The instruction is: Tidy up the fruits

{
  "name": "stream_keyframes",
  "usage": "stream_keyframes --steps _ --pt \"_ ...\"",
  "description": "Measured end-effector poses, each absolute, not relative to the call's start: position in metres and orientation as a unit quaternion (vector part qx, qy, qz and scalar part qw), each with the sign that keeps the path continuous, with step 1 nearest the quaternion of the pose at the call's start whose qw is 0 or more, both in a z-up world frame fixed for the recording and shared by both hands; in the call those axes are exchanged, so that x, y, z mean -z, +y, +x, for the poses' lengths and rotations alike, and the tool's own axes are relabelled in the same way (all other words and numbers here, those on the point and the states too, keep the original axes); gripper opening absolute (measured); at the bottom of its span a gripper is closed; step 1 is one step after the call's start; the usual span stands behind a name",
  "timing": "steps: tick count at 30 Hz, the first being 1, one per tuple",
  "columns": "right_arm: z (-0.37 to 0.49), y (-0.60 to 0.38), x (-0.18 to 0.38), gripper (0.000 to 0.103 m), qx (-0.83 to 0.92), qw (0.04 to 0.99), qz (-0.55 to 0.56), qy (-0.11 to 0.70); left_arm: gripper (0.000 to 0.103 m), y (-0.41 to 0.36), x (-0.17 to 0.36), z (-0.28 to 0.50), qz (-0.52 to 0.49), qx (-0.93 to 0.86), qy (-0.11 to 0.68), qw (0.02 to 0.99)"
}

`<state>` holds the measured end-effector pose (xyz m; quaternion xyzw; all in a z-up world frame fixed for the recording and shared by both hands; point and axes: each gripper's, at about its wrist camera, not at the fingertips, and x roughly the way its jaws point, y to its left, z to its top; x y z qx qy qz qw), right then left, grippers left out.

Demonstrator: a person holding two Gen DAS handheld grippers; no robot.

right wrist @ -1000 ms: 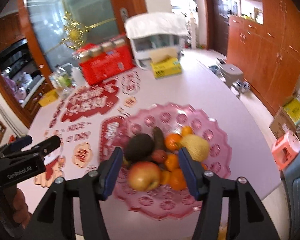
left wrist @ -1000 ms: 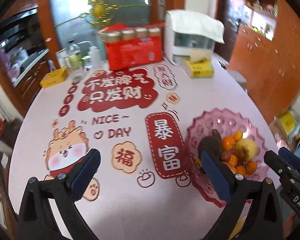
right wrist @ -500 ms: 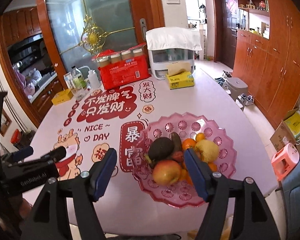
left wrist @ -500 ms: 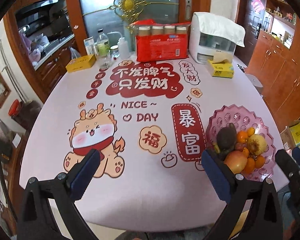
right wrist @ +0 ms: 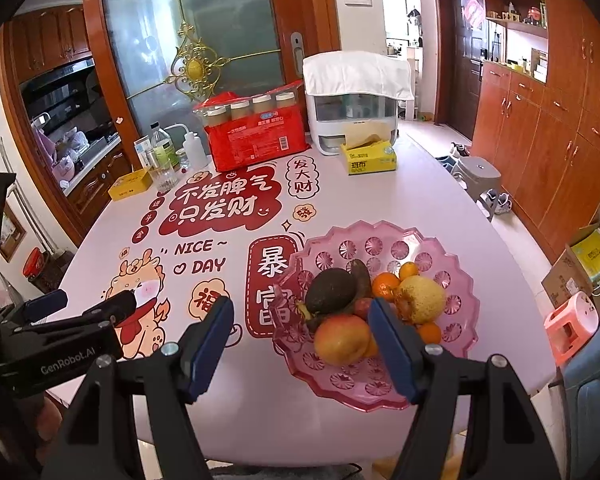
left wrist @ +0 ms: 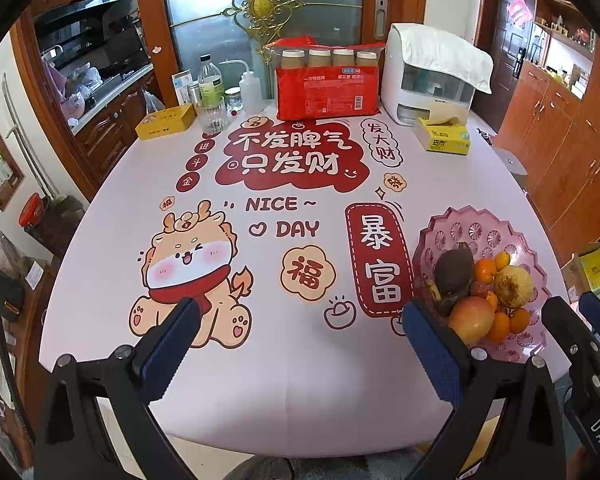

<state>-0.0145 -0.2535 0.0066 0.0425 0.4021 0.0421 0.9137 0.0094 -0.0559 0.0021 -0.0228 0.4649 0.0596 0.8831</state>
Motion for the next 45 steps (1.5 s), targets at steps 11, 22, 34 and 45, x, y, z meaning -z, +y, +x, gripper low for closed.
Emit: stream_keyframes --steps 11,22,34,45 --pt "-0.0098 -0.2539 -0.0039 0.071 -0.042 0.912 0.038 0.407 0.1 -0.0601 0.0026 0.0152 -0.023 -0.057 0.469 0.881" --pt "-0.006 -0.2558 -0.0024 0.071 -0.041 0.909 0.042 0.412 0.1 -0.0601 0.0022 0.016 -0.024 -0.057 0.469 0.881" --pt "-0.0049 -0.2563 -0.0017 0.071 -0.041 0.908 0.044 0.414 0.1 -0.0616 0.0031 0.0171 -0.025 -0.058 0.471 0.88" --pt "-0.004 -0.2561 -0.002 0.071 -0.041 0.908 0.043 0.414 0.1 -0.0634 0.0061 0.0177 -0.023 -0.058 0.474 0.878"
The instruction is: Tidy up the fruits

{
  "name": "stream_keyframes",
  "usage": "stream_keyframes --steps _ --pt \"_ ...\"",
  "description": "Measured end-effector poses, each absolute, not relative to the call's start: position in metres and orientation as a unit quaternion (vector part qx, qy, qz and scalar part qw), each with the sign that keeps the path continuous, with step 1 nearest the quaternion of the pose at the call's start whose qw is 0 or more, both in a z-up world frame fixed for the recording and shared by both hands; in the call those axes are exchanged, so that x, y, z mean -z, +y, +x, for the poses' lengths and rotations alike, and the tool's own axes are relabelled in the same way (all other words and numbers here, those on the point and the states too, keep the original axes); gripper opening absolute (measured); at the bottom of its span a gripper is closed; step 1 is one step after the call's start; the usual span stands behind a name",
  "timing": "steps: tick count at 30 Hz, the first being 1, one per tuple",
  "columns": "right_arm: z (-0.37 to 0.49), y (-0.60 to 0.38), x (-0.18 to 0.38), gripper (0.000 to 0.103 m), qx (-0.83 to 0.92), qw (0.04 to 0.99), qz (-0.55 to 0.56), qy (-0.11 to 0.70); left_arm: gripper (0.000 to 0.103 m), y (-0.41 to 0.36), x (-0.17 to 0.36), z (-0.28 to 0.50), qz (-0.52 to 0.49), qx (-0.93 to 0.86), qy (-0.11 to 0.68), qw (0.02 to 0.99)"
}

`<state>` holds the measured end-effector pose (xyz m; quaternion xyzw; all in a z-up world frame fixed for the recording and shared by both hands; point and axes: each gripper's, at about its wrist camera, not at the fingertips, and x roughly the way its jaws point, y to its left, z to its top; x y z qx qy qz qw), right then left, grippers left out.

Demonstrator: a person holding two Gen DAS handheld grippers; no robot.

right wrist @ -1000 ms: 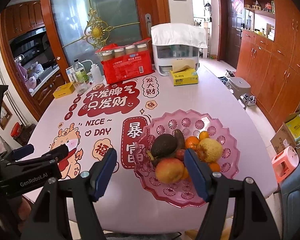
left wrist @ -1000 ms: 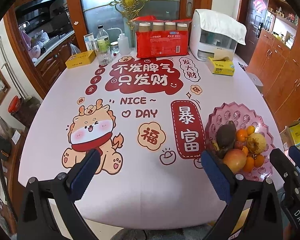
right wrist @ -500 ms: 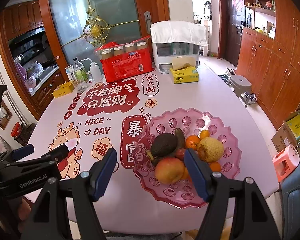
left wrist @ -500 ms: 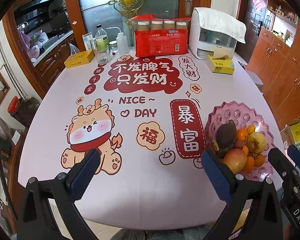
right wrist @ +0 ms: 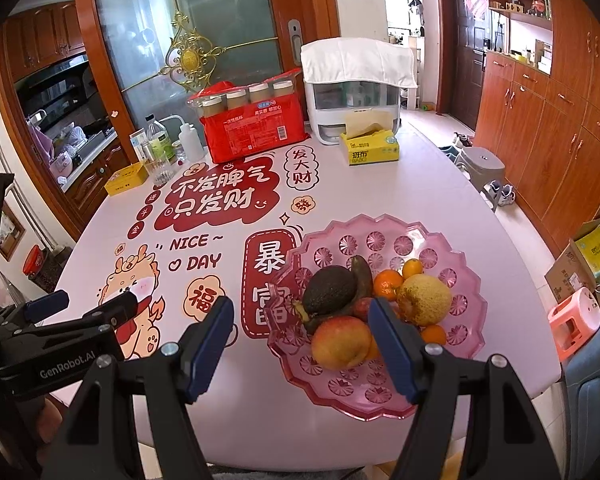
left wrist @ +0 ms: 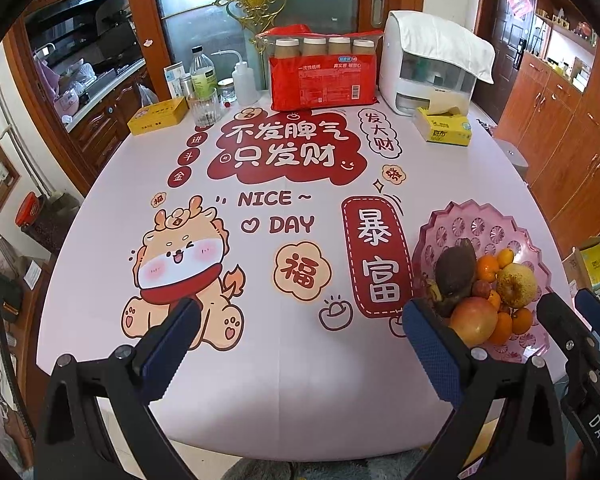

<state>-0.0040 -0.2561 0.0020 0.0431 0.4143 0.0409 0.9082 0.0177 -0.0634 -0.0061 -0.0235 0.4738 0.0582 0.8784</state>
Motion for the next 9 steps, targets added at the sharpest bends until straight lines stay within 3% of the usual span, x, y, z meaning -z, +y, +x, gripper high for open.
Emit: stream_keyframes --steps 9 --pt "-0.0035 -0.2565 -0.0028 0.071 -0.041 0.908 0.043 0.415 0.1 -0.0634 0.0102 0.0182 -0.023 -0.058 0.477 0.877"
